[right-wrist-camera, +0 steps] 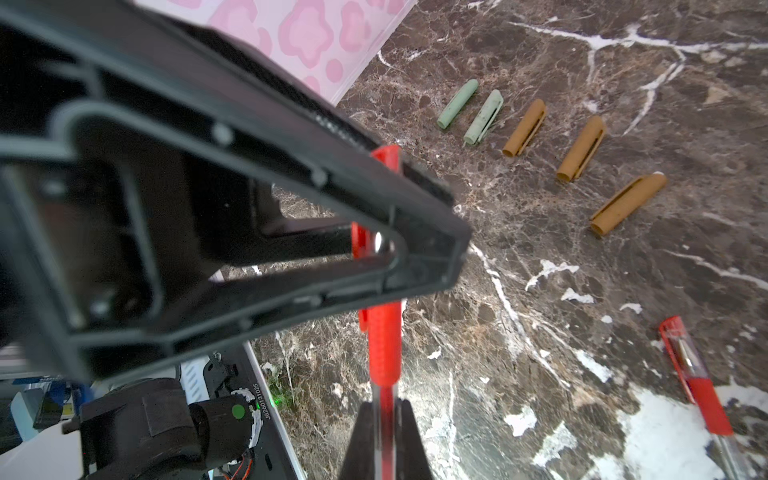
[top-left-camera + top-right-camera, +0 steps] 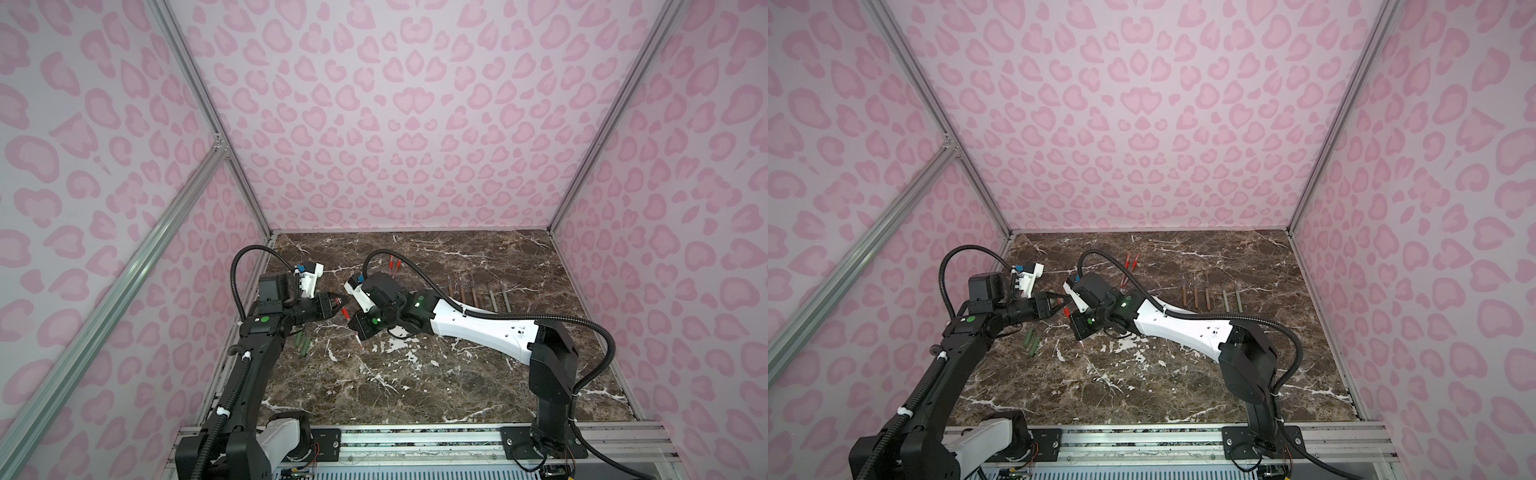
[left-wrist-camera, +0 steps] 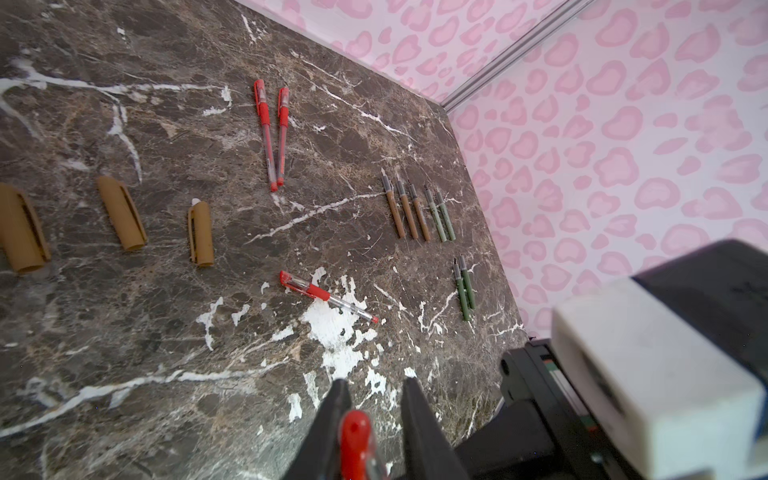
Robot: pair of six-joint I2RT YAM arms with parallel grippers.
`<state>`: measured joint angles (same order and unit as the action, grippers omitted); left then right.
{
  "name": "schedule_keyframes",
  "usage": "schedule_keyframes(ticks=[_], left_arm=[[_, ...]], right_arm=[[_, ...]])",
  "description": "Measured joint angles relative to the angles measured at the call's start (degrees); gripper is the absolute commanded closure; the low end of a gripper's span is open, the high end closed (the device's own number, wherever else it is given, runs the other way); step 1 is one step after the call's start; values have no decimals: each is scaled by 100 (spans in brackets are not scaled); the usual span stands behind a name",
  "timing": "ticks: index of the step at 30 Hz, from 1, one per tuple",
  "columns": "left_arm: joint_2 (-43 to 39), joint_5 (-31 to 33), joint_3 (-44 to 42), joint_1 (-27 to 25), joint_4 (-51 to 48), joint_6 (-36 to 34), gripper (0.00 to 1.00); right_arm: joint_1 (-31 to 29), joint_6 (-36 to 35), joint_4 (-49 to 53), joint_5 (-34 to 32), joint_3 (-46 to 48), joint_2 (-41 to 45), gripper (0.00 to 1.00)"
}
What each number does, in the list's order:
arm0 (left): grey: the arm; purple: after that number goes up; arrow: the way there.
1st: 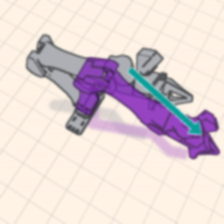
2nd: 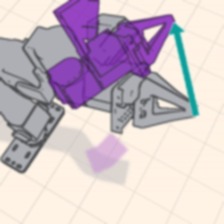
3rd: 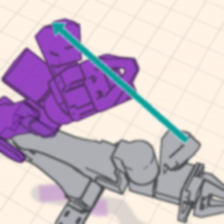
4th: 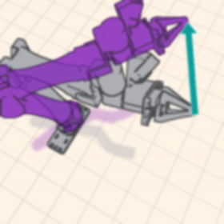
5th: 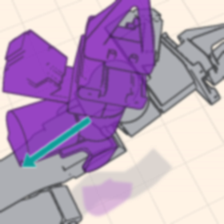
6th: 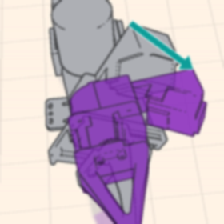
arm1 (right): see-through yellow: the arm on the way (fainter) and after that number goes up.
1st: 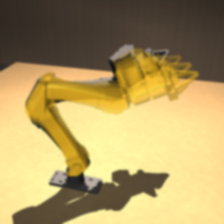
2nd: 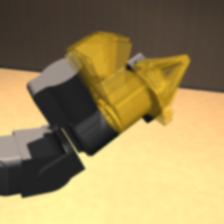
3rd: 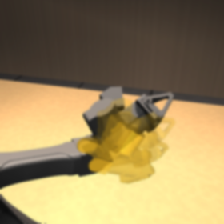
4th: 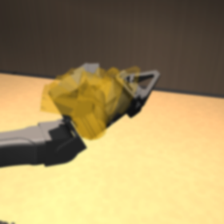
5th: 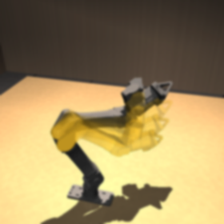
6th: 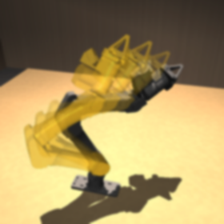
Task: Open the pen caps
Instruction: 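Bring the red pen to the left gripper while the left grasps its cap, then pull the red cap off with the left gripper, drawing grippers apart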
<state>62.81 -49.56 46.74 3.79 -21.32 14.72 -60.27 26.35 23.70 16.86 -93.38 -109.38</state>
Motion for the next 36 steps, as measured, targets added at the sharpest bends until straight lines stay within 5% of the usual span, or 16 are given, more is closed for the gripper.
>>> schedule_keyframes(ticks=[5,11,15,18,22,29,36], left_arm=[[-20,-37,22,-2,-26,37,96],[-48,-46,9,17,-37,26,96],[-46,-17,-15,28,-39,24,96],[-57,-20,-28,33,-17,63,96],[-68,33,-48,33,-9,52,96],[-61,74,-9,33,-282,35,96],[-26,20,37,44,-828,57,96]], right_arm=[[-4,0,-52,-9,72,26,100],[-4,-7,-22,-22,17,2,78],[-2,-46,-20,2,-144,-203,75],[0,-50,-22,11,-208,-330,80],[0,-125,-20,116,-315,-496,100],[0,-151,-485,221,221,-310,100],[-83,17,-1871,254,1821,304,100]])
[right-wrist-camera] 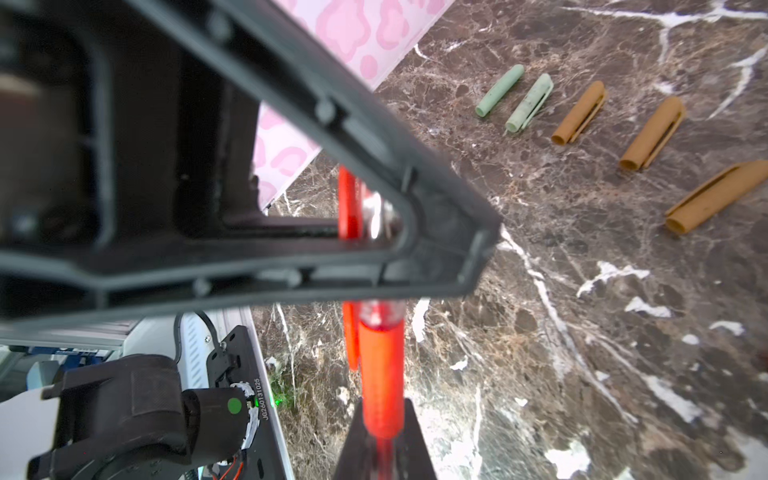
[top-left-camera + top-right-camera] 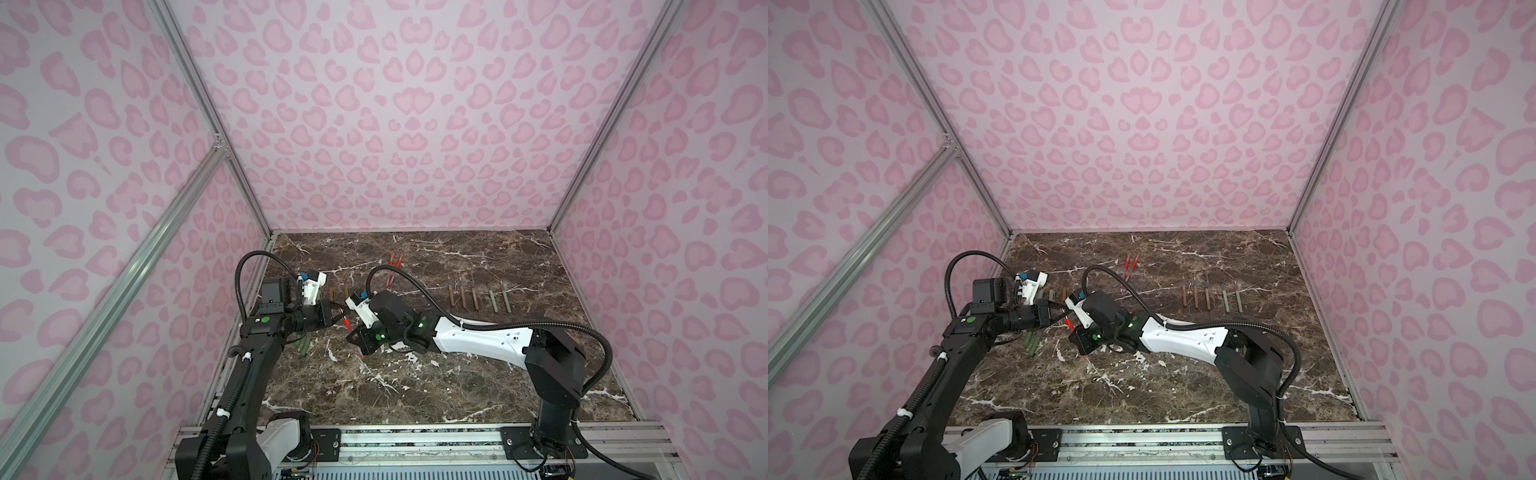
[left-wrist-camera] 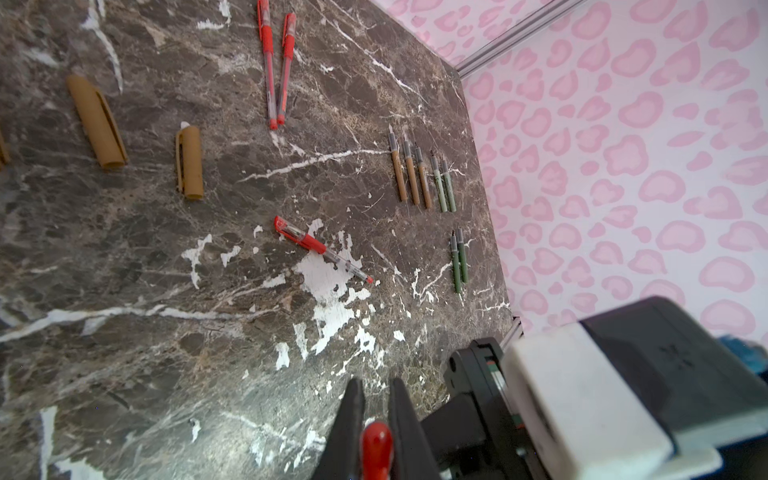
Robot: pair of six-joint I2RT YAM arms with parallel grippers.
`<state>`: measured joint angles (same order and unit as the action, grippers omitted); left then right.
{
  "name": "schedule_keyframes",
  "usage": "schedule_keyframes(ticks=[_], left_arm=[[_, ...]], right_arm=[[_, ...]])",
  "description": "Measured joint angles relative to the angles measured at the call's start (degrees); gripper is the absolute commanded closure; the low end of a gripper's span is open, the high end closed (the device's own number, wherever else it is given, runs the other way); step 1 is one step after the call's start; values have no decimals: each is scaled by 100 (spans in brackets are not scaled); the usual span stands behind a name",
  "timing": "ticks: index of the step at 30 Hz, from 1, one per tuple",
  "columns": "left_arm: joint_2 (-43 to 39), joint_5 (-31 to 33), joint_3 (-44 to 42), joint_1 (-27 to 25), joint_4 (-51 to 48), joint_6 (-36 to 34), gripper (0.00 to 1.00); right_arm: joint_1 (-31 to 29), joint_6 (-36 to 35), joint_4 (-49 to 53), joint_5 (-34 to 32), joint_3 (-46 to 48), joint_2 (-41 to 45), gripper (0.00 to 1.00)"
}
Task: Open the pen caps
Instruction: 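Pull the red cap off with the left gripper, drawing grippers apart, then lower the red cap by the green caps while the right lowers the pen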
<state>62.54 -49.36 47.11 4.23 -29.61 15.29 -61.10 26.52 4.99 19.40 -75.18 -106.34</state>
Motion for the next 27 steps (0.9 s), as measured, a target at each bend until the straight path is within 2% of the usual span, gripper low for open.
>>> schedule_keyframes(ticks=[5,12,21,27], left_arm=[[17,273,164,76,483,-59,96],[120,704,173,101,476,-323,97],[420,1696,160,52,-28,-1104,97],[955,2323,238,-13,-586,-1661,97]], right_arm=[[-9,299,1019,-214,885,315,100],[79,387,1128,-474,1032,863,100],[570,490,1556,-911,1416,1576,100],[992,579,1862,-1185,1762,2100,100]])
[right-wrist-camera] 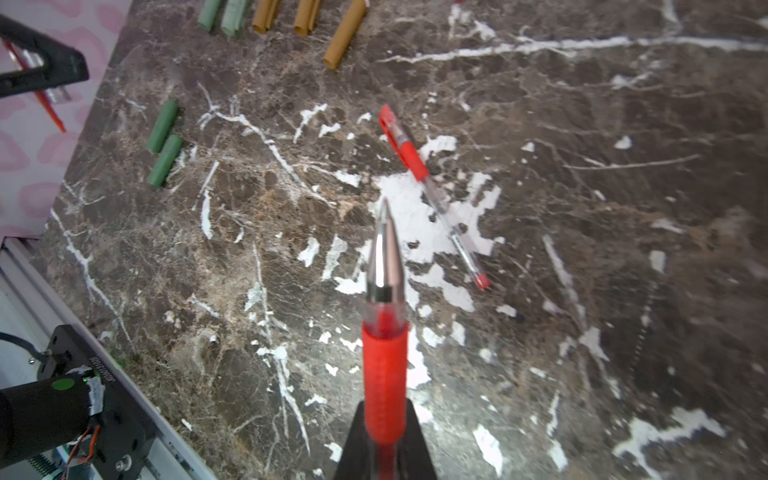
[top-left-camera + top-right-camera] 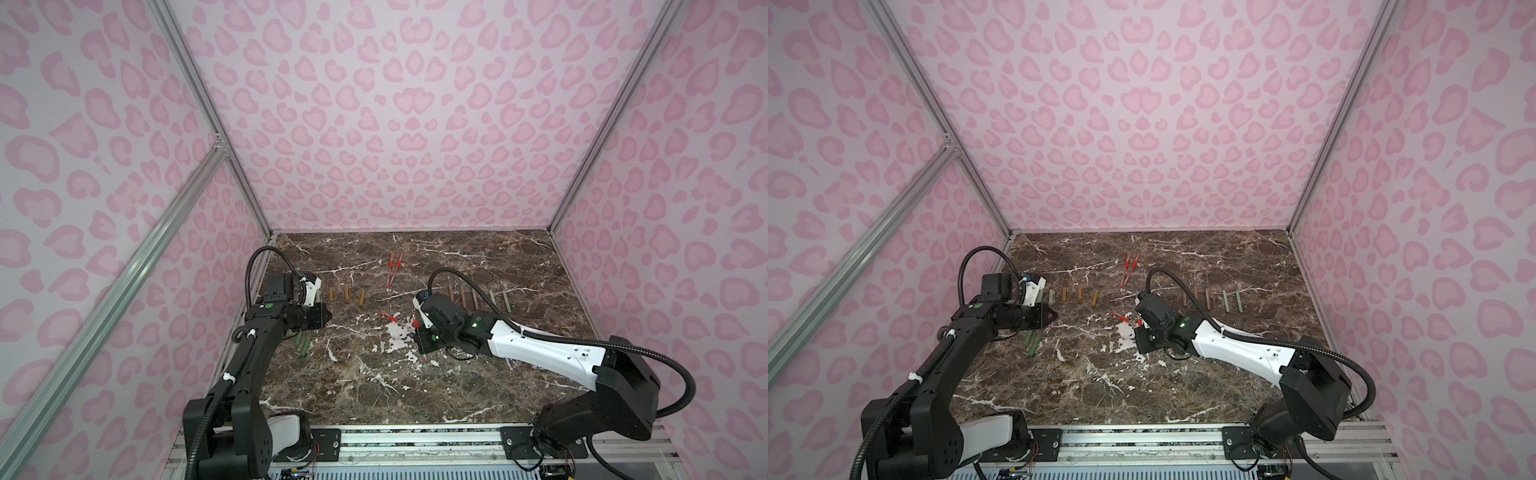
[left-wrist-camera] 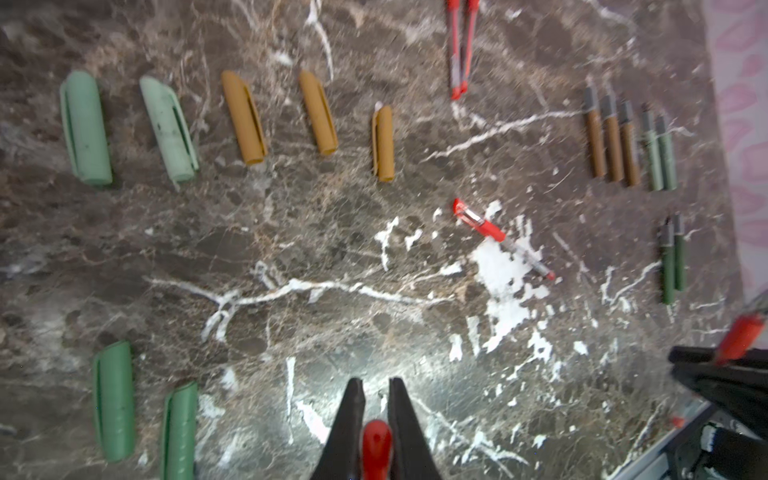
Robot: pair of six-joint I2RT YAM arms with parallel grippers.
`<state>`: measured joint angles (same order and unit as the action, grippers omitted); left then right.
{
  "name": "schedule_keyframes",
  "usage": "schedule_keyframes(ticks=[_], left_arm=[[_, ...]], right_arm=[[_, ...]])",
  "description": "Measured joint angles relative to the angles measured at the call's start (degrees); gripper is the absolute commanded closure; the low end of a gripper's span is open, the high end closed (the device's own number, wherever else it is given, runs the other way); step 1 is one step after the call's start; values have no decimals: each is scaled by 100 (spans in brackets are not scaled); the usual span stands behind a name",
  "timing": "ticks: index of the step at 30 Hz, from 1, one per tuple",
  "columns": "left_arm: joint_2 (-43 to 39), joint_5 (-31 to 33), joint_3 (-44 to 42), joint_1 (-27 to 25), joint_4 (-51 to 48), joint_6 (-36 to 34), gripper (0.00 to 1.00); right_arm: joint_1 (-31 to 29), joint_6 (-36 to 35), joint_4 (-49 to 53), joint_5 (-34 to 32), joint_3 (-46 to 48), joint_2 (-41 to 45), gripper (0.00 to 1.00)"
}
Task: Open the pen caps
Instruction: 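Lower the red cap by the green caps while the right lowers the pen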
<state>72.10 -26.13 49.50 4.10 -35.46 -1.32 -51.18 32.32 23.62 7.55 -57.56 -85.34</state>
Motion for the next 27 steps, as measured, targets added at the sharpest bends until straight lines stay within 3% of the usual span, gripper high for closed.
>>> schedule_keyframes(ticks=[14,17,27], left_arm=[[1580,1235,614,-415,-708,-317,97],[1991,1419,730,-562,-831,-315,92],[2568,1958,828,-774,-966,-168,88]], right_arm=[[1309,114,848,-396,726,1012,100],[1530,109,999,-426,789,1067,100],[2035,-11,1169,-514,1139,1259,100]])
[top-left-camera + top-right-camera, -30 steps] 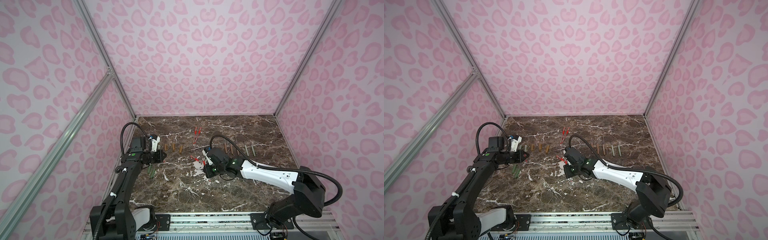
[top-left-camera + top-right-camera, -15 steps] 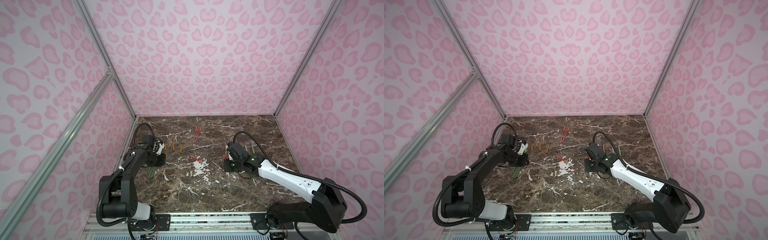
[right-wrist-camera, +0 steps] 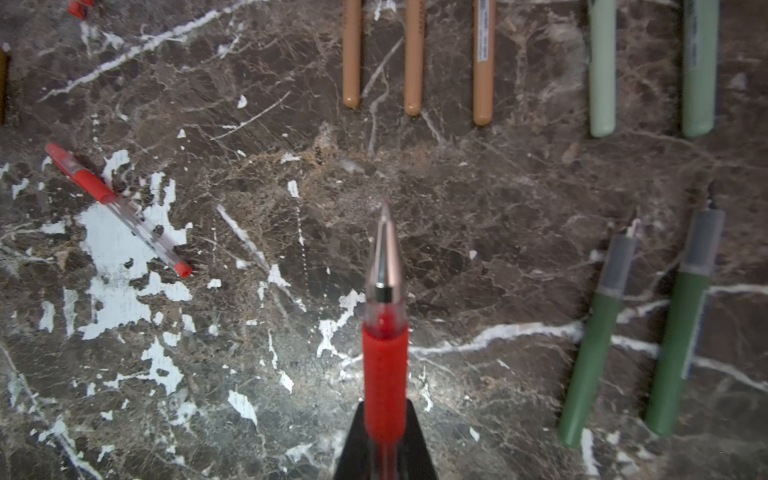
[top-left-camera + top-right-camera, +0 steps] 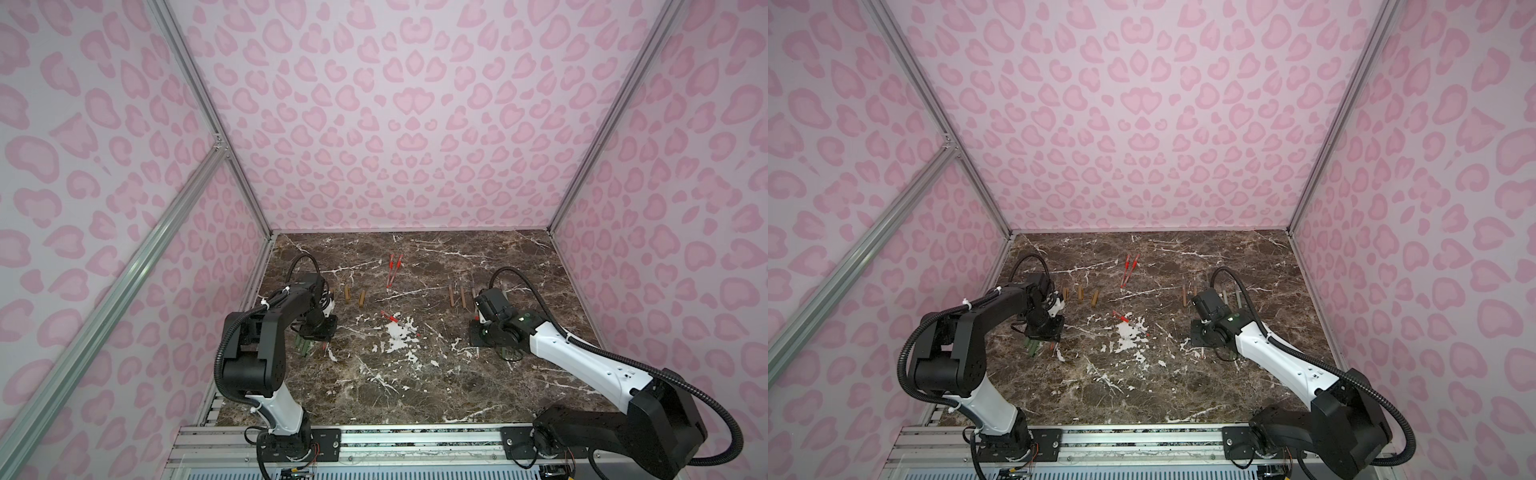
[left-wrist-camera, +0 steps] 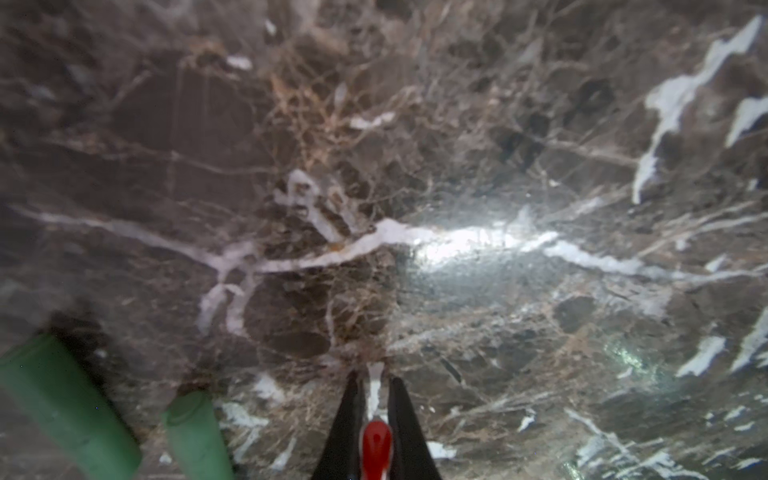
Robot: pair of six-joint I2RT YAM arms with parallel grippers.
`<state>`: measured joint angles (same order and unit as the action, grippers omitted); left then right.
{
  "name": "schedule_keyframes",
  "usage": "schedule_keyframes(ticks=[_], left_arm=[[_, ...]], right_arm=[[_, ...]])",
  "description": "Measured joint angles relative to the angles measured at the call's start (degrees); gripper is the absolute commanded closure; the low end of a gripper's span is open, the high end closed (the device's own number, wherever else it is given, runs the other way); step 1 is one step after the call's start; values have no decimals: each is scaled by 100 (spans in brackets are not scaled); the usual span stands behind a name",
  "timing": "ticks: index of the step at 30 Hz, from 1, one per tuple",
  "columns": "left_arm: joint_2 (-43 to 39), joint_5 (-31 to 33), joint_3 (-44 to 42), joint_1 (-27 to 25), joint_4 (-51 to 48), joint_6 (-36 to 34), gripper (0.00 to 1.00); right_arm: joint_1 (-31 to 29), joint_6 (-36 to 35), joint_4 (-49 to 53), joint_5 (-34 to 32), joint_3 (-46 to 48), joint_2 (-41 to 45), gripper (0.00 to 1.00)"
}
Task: Open the pen caps
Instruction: 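Lower the red cap by the green caps while the right lowers the pen, then open the left gripper to release the red cap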
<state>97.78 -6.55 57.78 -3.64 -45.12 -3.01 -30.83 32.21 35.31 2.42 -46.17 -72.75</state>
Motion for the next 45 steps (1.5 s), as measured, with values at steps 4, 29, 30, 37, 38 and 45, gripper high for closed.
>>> schedule_keyframes(ticks=[4,29,30,37,38,45], left_arm=[[37,153,9,-22,2,24,82],[-1060,96,-74,-33,63,214,45],[-1158,48,-111,-33,87,214,42],[-2107,-267,-518,-37,498,131,25],[-2264,-313,-595,-31,568,90,22],[-3005,-702,-957,243,988,4,3]], right_arm=[[138,-52,50,-4,39,7,100],[968,-579,157,20,-70,-398,100],[1012,-592,168,15,-105,-490,100],[1172,-732,116,2,-282,-1156,100],[1202,-732,101,-4,-291,-1239,100],[1248,-732,28,-109,-354,-1749,98]])
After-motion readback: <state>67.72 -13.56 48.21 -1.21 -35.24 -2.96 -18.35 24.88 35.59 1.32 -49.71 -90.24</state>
